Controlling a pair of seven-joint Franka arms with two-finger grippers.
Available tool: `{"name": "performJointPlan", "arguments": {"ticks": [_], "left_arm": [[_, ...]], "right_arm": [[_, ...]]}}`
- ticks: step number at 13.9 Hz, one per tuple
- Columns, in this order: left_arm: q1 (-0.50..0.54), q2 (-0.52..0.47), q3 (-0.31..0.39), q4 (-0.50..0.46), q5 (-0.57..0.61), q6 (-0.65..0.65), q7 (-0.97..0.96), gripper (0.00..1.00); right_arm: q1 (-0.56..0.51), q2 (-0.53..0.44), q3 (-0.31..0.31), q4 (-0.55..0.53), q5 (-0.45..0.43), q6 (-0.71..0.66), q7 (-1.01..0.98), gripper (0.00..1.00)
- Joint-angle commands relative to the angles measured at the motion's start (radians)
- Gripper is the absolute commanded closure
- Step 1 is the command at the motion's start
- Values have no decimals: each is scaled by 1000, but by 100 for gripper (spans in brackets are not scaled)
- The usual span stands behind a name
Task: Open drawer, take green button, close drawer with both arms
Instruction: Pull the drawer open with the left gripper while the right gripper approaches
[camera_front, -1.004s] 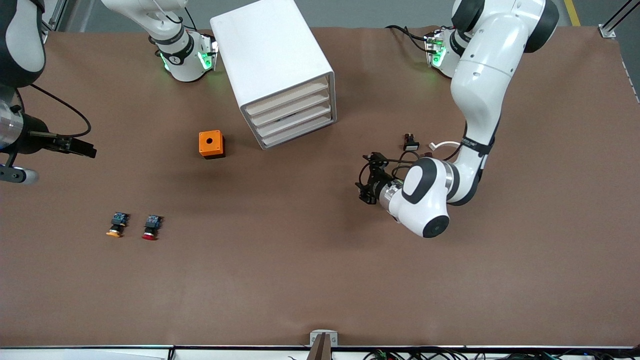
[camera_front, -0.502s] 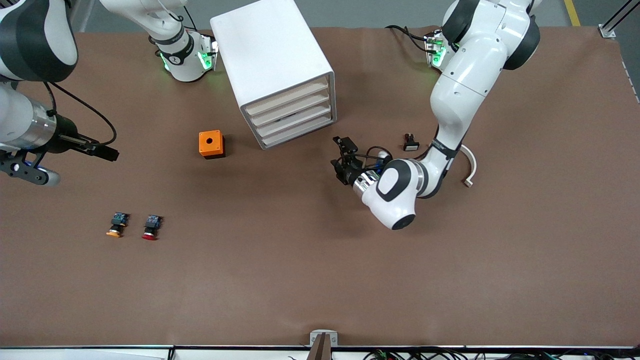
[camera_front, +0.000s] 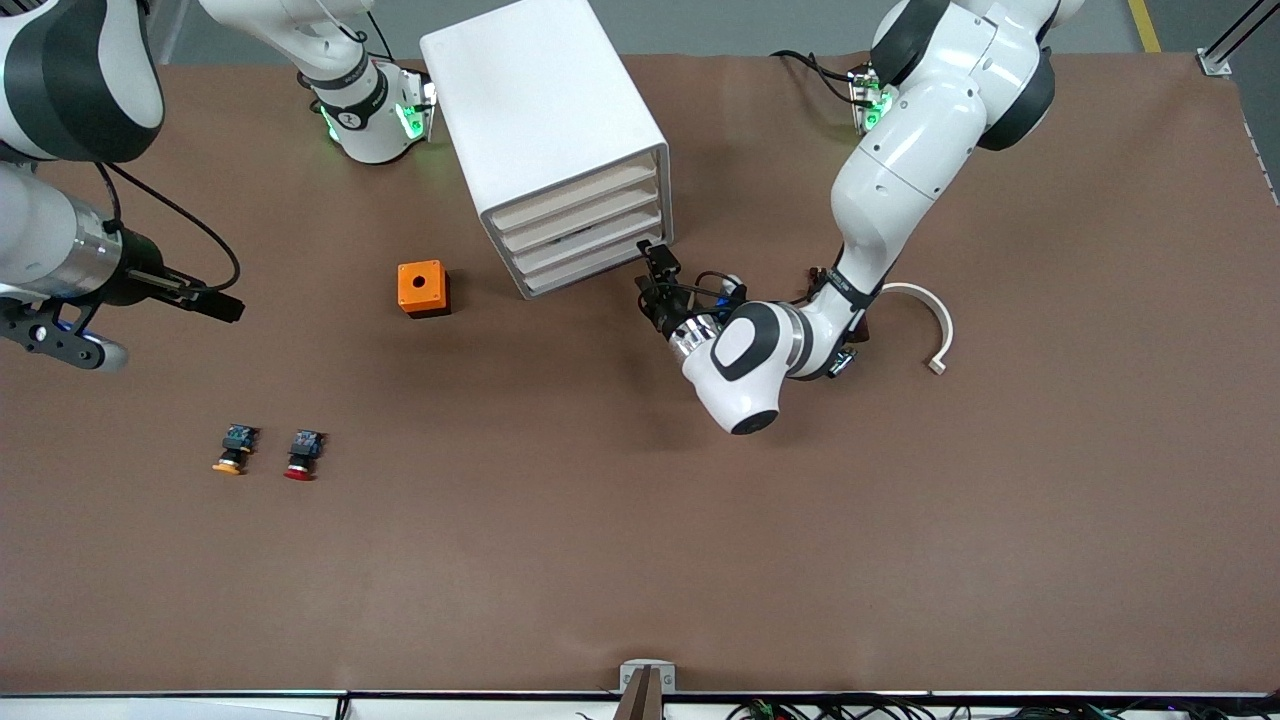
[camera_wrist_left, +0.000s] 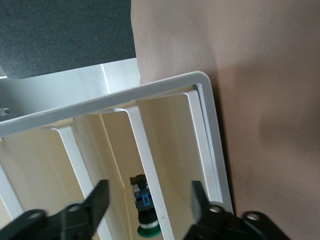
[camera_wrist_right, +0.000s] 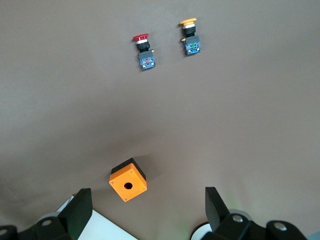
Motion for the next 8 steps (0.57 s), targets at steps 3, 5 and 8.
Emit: {"name": "performJointPlan", "arguments": {"ticks": [3,5,8], "left_arm": [[-30,17,-1,-26,-18,-19,-21,32],[-49,19,-1,-36,-18,-19,-21,32],[-65,25,-3,-49,-18,-20,-21,41]], "right_arm": [[6,-5,-5,-4,16,-4,18,0],[24,-4,-4,-4,25,-1,69,0],[63,-2,-4,-3,28,8,129,0]]}}
